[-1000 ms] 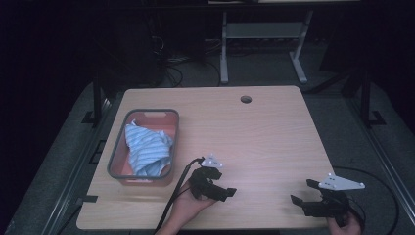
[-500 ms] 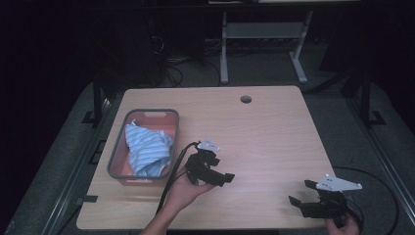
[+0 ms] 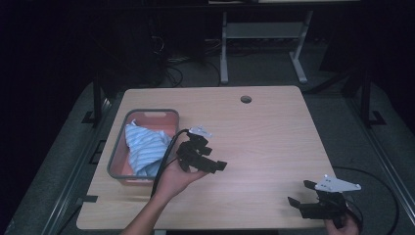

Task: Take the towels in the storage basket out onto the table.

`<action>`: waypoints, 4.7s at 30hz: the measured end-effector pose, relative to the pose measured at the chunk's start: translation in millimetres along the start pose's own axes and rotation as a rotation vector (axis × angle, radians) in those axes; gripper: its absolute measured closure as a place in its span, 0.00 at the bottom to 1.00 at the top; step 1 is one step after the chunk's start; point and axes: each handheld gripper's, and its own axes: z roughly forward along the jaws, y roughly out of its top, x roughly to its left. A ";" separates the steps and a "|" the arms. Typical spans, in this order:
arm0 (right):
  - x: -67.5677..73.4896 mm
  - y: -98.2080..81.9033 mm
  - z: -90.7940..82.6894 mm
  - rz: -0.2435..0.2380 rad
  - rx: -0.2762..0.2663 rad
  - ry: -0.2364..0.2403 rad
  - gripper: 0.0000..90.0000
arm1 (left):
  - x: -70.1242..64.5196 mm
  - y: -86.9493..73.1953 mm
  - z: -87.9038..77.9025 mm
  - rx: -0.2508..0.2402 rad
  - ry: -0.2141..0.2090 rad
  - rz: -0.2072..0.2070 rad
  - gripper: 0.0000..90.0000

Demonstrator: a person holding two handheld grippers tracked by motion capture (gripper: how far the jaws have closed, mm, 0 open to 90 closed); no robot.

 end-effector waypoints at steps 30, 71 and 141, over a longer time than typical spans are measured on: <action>3.0 1.2 1.7 -0.004 -0.004 0.005 0.16 | 63.8 1.4 -66.8 -0.016 0.155 -0.157 0.23; 6.0 3.0 2.5 -0.020 0.000 0.011 0.16 | 149.2 -66.5 -86.1 0.135 0.384 -0.454 0.21; 11.1 3.8 1.0 -0.044 -0.003 0.013 0.16 | 165.3 -71.0 -51.7 0.368 0.480 -0.389 0.74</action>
